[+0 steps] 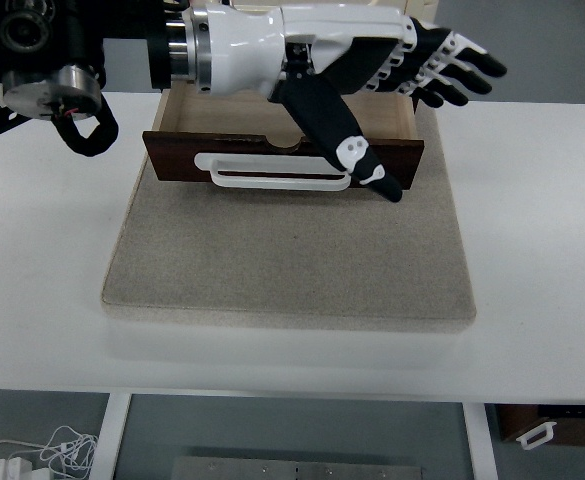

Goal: Close drawer under combined cabinet

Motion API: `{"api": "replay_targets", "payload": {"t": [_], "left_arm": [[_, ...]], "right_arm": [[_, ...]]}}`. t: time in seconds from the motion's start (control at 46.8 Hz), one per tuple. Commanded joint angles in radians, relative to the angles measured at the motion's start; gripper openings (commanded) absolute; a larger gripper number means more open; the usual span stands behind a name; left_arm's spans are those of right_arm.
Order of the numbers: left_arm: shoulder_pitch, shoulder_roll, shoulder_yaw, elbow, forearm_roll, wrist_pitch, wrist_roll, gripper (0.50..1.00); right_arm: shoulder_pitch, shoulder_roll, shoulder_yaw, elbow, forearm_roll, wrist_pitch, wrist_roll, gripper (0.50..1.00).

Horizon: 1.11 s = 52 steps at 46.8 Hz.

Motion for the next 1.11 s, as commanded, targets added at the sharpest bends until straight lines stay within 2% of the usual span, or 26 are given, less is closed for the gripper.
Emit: {"api": "replay_targets", "payload": {"t": [0.0, 0.278, 0.512, 0.875, 1.089], "left_arm": [[-0.005, -0.009, 0.045, -0.011, 0.029, -0.006, 0.005, 0.994], [-0.006, -0.055, 0.151, -0.012, 0.072, -0.042, 0.034, 0.994], [0.001, -0.087, 0.218, -0.012, 0.138, -0.043, 0.046, 0.994], [0.009, -0.107, 0.244, -0.008, 0.167, -0.052, 0.233, 0.996], [0.021, -0.121, 0.243, 0.023, 0.166, -0.125, 0.370, 0.996]], "right_arm": [[0.002, 0.000, 0.000, 0.000, 0.000, 0.000, 0.000, 0.952], [0.000, 0.000, 0.000, 0.000, 0.000, 0.000, 0.000, 0.952], [0.002, 0.000, 0.000, 0.000, 0.000, -0.002, 0.000, 0.952], [0.002, 0.000, 0.000, 0.000, 0.000, 0.000, 0.000, 0.952], [0.002, 0.000, 0.000, 0.000, 0.000, 0.000, 0.000, 0.952]]}}
